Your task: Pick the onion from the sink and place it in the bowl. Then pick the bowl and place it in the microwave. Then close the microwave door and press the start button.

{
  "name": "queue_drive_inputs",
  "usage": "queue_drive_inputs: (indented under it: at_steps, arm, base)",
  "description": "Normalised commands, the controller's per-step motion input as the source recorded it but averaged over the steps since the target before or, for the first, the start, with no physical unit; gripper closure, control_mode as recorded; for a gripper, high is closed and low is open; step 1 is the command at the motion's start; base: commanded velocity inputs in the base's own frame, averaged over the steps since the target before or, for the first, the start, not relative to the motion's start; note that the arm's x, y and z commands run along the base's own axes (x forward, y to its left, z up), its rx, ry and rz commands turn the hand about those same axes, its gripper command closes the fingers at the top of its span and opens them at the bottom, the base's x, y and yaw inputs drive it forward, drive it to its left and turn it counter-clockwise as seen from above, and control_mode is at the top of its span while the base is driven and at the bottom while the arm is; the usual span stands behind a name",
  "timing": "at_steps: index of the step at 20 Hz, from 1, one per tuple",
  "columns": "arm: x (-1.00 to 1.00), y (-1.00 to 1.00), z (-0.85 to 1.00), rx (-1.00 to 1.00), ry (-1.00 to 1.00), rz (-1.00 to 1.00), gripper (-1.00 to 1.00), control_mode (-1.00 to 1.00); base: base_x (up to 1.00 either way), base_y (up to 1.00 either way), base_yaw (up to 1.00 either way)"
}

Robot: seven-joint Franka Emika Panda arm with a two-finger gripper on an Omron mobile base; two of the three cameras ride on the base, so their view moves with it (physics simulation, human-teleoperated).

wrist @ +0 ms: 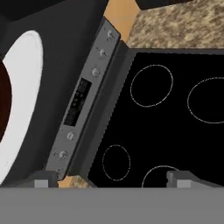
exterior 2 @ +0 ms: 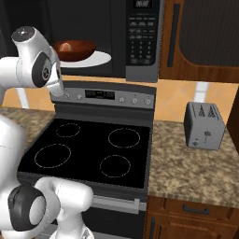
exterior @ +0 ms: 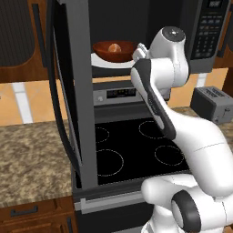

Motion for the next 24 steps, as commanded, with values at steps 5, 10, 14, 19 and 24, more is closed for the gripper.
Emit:
queue_drive_inputs:
  at_steps: [5,10,14,19,24]
  arm:
    - [-0.17,-0.4,-0.58,-0.08,0.02,0.0,-1.0,-1.0]
    - [0.0,-0.46,-0.39,-0.17,0.0,0.0,-1.0,-1.0]
    - [0.0,-0.08,-0.36,-0.34,0.0,-0.04,-1.0,-1.0]
    - [0.0,0.14,-0.36,-0.43,0.0,-0.08,-1.0,-1.0]
    - [0.0,0.37,-0.41,-0.42,0.06,-0.02,-1.0,-1.0]
  base:
    - [0.0,0.0,0.0]
    - [0.0,0.0,0.0]
    - [0.0,0.0,0.0]
    - [0.0,0.0,0.0]
    - [0.0,0.0,0.0]
